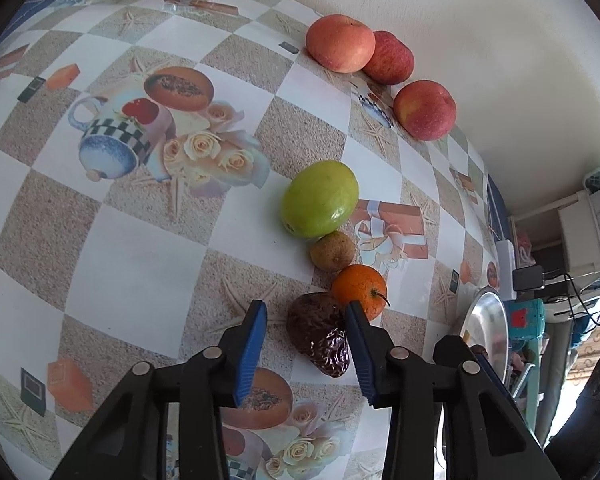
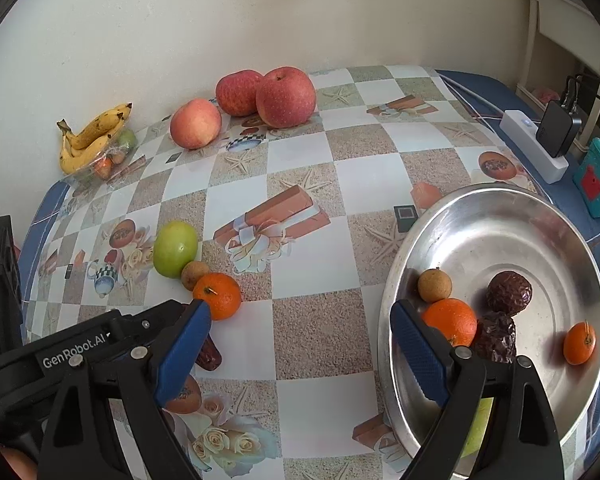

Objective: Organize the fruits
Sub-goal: 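Grasp a dark date with the left gripper while the right gripper grasps an orange, then carry the date and orange into the steel bowl and open both grippers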

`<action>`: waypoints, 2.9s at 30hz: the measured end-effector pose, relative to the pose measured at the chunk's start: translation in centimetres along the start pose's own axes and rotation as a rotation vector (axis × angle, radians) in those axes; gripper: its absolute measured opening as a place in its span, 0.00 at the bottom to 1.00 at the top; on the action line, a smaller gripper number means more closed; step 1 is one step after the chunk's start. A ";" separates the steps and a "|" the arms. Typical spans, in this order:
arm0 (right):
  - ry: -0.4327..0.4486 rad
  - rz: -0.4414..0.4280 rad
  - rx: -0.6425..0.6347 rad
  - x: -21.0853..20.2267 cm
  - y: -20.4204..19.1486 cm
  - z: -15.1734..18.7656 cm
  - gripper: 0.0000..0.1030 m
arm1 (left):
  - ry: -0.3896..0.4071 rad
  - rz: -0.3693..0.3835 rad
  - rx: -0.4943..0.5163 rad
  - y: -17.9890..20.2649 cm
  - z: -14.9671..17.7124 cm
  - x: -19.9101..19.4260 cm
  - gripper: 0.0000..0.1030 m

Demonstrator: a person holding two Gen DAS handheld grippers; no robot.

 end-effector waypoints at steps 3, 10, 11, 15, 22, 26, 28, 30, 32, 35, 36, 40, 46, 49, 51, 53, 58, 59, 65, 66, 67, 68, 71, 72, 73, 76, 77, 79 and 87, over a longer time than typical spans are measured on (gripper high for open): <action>-0.004 -0.004 0.010 0.1 0.2 0.1 0.89 | -0.017 0.047 -0.035 0.1 0.2 0.3 0.32; -0.010 -0.001 0.012 0.4 0.2 0.1 0.89 | 0.001 0.027 -0.077 -0.9 -0.1 -0.4 0.32; -0.012 -0.006 0.011 0.4 0.1 0.2 0.89 | 0.013 0.012 -0.084 -1.3 -0.3 -0.7 0.32; -0.033 -0.040 0.000 1.2 -0.9 0.4 0.89 | 0.055 -0.031 -0.122 -3.0 -1.4 -1.7 0.32; -0.076 -0.082 -0.097 3.1 -4.4 1.1 0.89 | 0.109 -0.062 -0.199 -6.0 -2.8 -3.2 0.32; -0.090 -0.068 -0.168 4.2 -6.2 1.5 0.87 | 0.127 -0.075 -0.209 -6.6 -3.2 -3.6 0.32; -0.092 -0.058 -0.194 4.7 -6.8 1.5 0.82 | 0.135 -0.078 -0.209 -6.7 -3.5 -3.8 0.32; -0.093 -0.039 -0.218 5.1 -7.1 1.5 0.71 | 0.141 -0.077 -0.209 -6.6 -3.6 -3.9 0.32; -0.098 -0.027 -0.232 5.5 -7.3 1.6 0.62 | 0.146 -0.078 -0.212 -6.7 -3.7 -4.0 0.32; -0.096 -0.029 -0.245 5.8 -7.6 1.6 0.50 | 0.148 -0.078 -0.219 -6.9 -3.8 -4.2 0.32; -0.092 -0.021 -0.251 5.8 -7.6 1.6 0.44 | 0.149 -0.079 -0.221 -6.9 -3.7 -4.2 0.32; -0.091 -0.015 -0.245 5.5 -7.4 1.5 0.37 | 0.156 -0.079 -0.222 -6.9 -3.8 -4.4 0.32; -0.076 -0.009 -0.267 4.7 -7.7 1.7 0.37 | 0.173 -0.069 -0.230 -6.9 -3.9 -5.0 0.32; -0.055 0.003 -0.298 3.8 -8.2 1.7 0.36 | 0.177 -0.061 -0.229 -6.9 -3.9 -5.4 0.32; -0.040 0.012 -0.321 3.2 -8.7 1.8 0.36 | 0.181 -0.057 -0.227 -6.7 -3.9 -5.6 0.32; -0.030 0.009 -0.329 2.6 -9.0 1.9 0.36 | 0.185 -0.052 -0.223 -6.6 -3.9 -5.8 0.32; -0.001 -0.004 -0.340 0.9 -9.9 2.1 0.36 | 0.199 -0.045 -0.211 -6.1 -3.9 -6.5 0.32; 0.005 -0.008 -0.339 0.5 -10.0 2.1 0.36 | 0.202 -0.045 -0.206 -6.0 -3.9 -6.7 0.32; 0.018 -0.033 -0.297 -1.2 -9.9 2.4 0.36 | 0.210 -0.049 -0.185 -5.5 -3.4 -7.3 0.32; 0.019 -0.034 -0.283 -1.5 -9.6 2.5 0.36 | 0.210 -0.050 -0.183 -5.5 -3.4 -7.4 0.32; 0.019 -0.036 -0.268 -1.8 -9.4 2.6 0.36 | 0.209 -0.050 -0.182 -5.5 -3.3 -7.4 0.32; 0.020 -0.039 -0.251 -2.0 -9.1 2.6 0.36 | 0.209 -0.049 -0.180 -5.4 -3.2 -7.5 0.32; 0.024 -0.042 -0.202 -2.8 -8.0 2.3 0.36 | 0.214 -0.053 -0.171 -5.3 -3.1 -7.7 0.32; 0.027 -0.039 -0.190 -3.0 -7.6 2.2 0.36 | 0.217 -0.056 -0.166 -5.2 -3.2 -7.8 0.32; 0.031 -0.033 -0.182 -3.1 -7.2 2.0 0.36 | 0.220 -0.059 -0.161 -5.0 -3.2 -7.9 0.32; 0.044 -0.007 -0.164 -3.5 -6.0 1.4 0.36 | 0.225 -0.061 -0.144 -4.5 -3.2 -7.9 0.32; 0.044 -0.003 -0.152 -3.5 -5.5 1.2 0.36 | 0.226 -0.064 -0.137 -4.3 -3.2 -8.0 0.32; 0.040 0.001 -0.120 -3.6 -4.5 0.8 0.36 | 0.225 -0.069 -0.113 -3.7 -3.0 -7.9 0.32; 0.005 0.026 0.026 -3.2 0.4 -0.1 0.36 | 0.193 -0.067 0.040 0.9 -1.2 -6.6 0.32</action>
Point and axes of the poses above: each gripper's, at about its wrist camera, not at the fingertips, and x roughly the way its jaws point, y to its right, z to its underside, the point moved 8 cm from there along x, roughly the way its jaws point, and after that the axes turned 2 degrees about x, right-handed, at the moved point
